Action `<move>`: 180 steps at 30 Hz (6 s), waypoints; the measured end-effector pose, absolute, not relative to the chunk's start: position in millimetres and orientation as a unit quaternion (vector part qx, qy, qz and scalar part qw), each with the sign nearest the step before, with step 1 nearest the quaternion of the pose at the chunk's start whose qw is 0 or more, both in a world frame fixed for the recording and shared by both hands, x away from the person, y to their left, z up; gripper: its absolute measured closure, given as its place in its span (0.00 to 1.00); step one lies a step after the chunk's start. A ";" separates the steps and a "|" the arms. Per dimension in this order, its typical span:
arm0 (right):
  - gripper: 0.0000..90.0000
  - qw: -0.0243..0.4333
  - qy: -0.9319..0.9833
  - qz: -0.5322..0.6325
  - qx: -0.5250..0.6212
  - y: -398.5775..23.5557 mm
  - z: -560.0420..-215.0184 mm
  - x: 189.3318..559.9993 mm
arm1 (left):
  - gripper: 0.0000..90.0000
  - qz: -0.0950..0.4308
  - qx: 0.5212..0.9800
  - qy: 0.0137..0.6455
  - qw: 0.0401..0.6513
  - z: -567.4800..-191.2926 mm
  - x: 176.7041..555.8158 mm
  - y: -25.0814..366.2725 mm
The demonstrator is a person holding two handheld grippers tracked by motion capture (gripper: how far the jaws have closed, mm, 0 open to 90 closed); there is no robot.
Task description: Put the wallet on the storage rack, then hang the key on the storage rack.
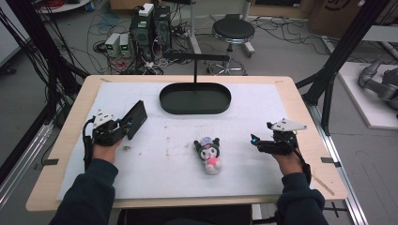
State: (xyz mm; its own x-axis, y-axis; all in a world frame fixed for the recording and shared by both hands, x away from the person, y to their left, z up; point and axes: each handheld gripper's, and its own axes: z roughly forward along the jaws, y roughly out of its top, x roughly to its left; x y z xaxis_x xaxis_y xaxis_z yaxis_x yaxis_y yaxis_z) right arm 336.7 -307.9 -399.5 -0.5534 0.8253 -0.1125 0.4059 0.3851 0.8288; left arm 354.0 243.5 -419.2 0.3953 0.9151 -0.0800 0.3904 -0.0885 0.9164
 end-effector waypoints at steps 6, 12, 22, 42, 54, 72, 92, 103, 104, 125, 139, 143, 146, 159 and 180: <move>0.23 0.266 0.786 0.397 0.392 -309.3 -398.1 335.9 | 0.84 0.289 0.671 0.456 0.508 -403.4 355.5 244.7; 0.23 0.266 0.783 0.402 0.394 -310.6 -397.5 336.0 | 0.85 0.300 0.662 0.438 0.529 -382.8 367.3 240.1; 0.23 0.263 0.779 0.409 0.397 -313.0 -396.3 335.8 | 0.85 0.290 0.665 0.414 0.549 -357.5 400.9 213.7; 0.23 0.262 0.773 0.416 0.401 -318.6 -396.3 335.8 | 0.85 0.276 0.683 0.411 0.537 -379.1 460.0 163.1; 0.23 0.259 0.773 0.414 0.405 -320.8 -398.7 336.1 | 0.85 0.277 0.696 0.413 0.518 -393.6 495.1 143.2; 0.23 0.251 0.774 0.415 0.408 -323.1 -401.0 335.2 | 0.84 0.291 0.731 0.415 0.456 -413.6 516.7 119.6; 0.23 0.252 0.777 0.419 0.397 -319.5 -397.8 330.3 | 0.73 0.221 0.735 0.403 0.498 -406.6 494.5 102.1; 0.23 0.249 0.780 0.416 0.395 -318.0 -398.6 330.3 | 0.64 0.208 0.732 0.424 0.491 -418.7 499.7 98.1; 0.23 0.249 0.780 0.416 0.395 -317.9 -398.5 330.2 | 0.63 0.209 0.734 0.422 0.490 -419.6 499.9 97.1; 0.23 0.249 0.783 0.416 0.391 -313.0 -398.5 335.1 | 0.24 0.218 0.680 0.407 0.569 -383.4 430.9 141.9; 0.23 0.252 0.784 0.413 0.389 -307.6 -398.2 336.9 | 0.20 0.248 0.690 0.403 0.548 -384.1 389.1 188.5; 0.23 0.252 0.785 0.412 0.389 -306.1 -397.8 337.6 | 0.20 0.261 0.687 0.405 0.544 -384.2 381.9 195.1; 0.23 0.248 0.785 0.413 0.389 -303.7 -396.7 337.0 | 0.20 0.266 0.687 0.398 0.546 -384.7 376.8 200.1; 0.23 0.226 0.785 0.440 0.374 -279.9 -389.4 332.2 | 0.20 0.264 0.674 0.414 0.552 -397.1 356.0 228.9; 0.23 0.156 0.856 0.405 0.281 -160.5 -402.8 325.2 | 0.33 0.272 0.665 0.429 0.547 -411.2 346.4 248.4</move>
